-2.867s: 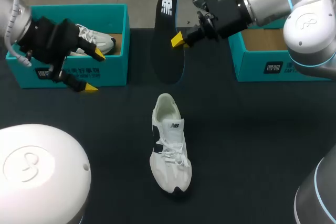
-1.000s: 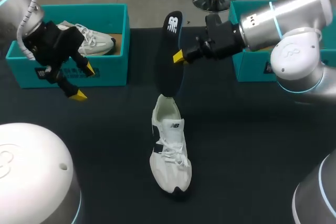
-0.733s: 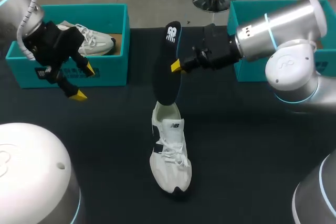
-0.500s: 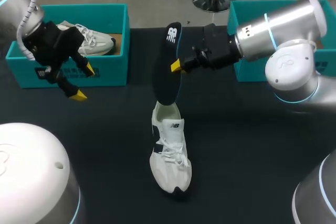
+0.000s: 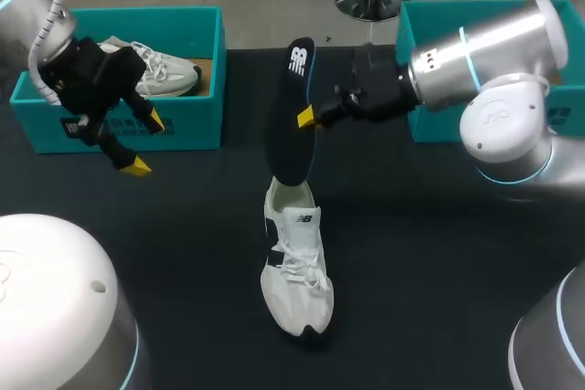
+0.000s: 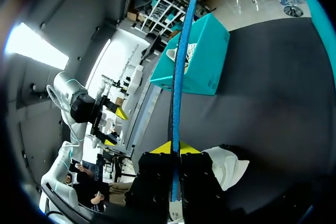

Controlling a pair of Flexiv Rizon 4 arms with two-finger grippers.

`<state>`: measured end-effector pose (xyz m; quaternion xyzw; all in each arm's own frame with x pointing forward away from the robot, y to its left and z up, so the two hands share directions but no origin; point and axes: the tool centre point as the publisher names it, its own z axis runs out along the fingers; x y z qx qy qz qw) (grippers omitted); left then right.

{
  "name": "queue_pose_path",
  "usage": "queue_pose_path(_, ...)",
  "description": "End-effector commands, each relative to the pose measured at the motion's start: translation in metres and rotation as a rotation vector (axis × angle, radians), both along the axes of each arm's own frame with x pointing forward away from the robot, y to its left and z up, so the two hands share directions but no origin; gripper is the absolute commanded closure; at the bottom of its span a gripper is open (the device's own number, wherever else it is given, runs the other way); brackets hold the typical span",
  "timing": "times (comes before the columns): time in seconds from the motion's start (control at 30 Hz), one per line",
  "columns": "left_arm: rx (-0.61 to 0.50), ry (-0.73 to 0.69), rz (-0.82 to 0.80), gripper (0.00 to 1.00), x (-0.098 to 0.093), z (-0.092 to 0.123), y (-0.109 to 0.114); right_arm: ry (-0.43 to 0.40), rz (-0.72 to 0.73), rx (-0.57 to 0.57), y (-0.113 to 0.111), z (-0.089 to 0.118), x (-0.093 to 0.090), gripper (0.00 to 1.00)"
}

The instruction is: Take the shoe out of the shoebox, open the shoe tongue, remove and reinsert the insole, then place the shoe into the shoebox

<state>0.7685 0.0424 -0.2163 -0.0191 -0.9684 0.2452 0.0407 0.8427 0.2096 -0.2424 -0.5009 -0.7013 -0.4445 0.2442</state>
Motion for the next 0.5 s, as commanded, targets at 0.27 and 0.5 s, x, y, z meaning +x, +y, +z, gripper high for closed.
queue_pose_path(0.27, 0.002, -0.001, 0.000, 0.00, 0.000, 0.000, 0.000, -0.080, -0.014, 0.024, 0.007, -0.030, -0.010, 1.00)
queue_pose_path(0.5, 0.002, -0.001, 0.000, 0.00, 0.000, 0.000, 0.000, -0.103, 0.009, 0.012, 0.003, -0.038, -0.018, 1.00)
